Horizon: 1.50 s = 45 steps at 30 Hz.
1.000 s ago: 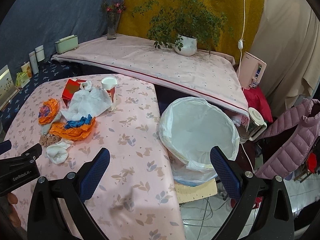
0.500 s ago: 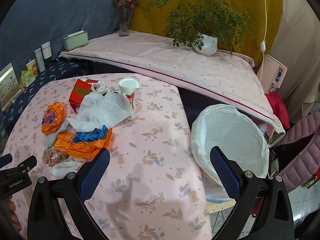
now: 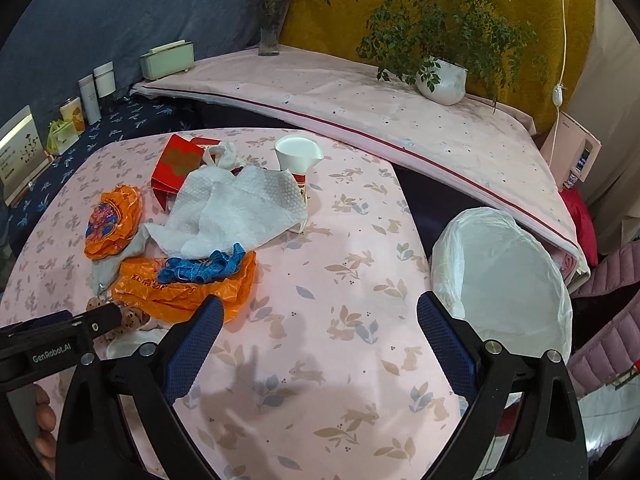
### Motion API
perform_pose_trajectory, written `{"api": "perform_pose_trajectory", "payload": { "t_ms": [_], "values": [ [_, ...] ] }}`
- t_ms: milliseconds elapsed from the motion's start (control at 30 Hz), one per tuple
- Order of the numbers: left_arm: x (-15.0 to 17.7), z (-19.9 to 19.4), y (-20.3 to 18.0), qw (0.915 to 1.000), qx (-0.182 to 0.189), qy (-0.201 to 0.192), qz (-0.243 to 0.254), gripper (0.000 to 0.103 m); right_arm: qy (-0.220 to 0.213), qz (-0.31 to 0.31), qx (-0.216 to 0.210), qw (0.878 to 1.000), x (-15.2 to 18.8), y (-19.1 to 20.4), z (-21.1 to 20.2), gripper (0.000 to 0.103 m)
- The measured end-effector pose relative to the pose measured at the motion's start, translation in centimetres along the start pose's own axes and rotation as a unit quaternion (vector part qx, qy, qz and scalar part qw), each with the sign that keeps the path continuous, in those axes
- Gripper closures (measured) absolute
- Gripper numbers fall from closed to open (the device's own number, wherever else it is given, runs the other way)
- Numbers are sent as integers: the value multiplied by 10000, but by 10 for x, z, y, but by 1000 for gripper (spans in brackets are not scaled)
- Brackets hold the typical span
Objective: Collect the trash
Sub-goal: 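Grasp the beige scrunchie with the left tool while the right tool grasps the blue ribbon, then carry scrunchie and ribbon over the bin and open both tools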
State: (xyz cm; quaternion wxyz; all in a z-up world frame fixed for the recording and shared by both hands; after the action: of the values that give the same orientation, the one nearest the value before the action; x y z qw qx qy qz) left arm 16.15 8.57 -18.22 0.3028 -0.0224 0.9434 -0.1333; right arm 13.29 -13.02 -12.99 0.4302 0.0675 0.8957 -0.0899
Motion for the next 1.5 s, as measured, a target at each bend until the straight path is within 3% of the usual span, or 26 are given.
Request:
{"api": "perform_pose_trajectory", "payload": {
  "t_ms": [133, 167, 233, 433, 500, 633, 867, 967, 1133, 1167, 1200, 1500],
  "values": [
    [2, 10, -3, 9996, 169, 208, 25, 64, 204, 98, -250, 9994, 5, 13, 12, 23],
    [4, 12, -3, 9994, 195, 271, 23, 69, 254, 127, -327, 9991, 6, 17, 15, 25],
    [8, 14, -2, 9990, 256, 355, 30, 90, 357, 184, -529, 9978, 8, 27, 22, 29],
    [4, 0, 7, 9993, 315, 198, -41, 94, 677, 340, -933, 9927, 16, 55, 46, 42],
    [1, -6, 11, 9995, 285, 116, -24, 94, 772, 414, -974, 9914, 18, 59, 51, 51],
    [-6, -16, 19, 9998, 186, -43, 49, 94, 624, 466, -983, 9921, 7, 63, 52, 52],
    [-15, -19, 22, 9997, 106, -178, 94, 94, 883, 338, -1283, 9872, 3, 89, 72, 53],
    [-15, -17, 21, 9997, 77, -175, 140, 94, 1110, 209, -1310, 9849, 18, 97, 86, 67],
    [-16, -20, 16, 9995, 84, -206, 227, 94, 1054, 244, -1471, 9832, 21, 98, 85, 79],
    [-17, -21, 15, 9994, 92, -222, 231, 94, 1011, 239, -1488, 9834, 18, 98, 83, 94],
    [-18, -23, 13, 9994, 100, -241, 232, 94, 1000, 247, -1516, 9831, 15, 97, 81, 102],
    [-46, -55, -24, 9963, 348, -635, 472, 94, 471, 489, -1702, 9831, -27, 76, 42, 102]
  ]
}}
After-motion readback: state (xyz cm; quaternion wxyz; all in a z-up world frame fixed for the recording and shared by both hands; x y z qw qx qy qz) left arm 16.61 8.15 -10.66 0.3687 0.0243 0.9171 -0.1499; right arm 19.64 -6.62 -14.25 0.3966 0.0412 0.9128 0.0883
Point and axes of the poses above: each gripper's, at about its wrist camera, not at the fingertips, and z roughly the way its jaws point, y to its left, x to its underside, the point moved 10 cm from there along z, roughly the way its jaws point, and after that the axes turned 10 degrees about -y, right-handed, at the moved point
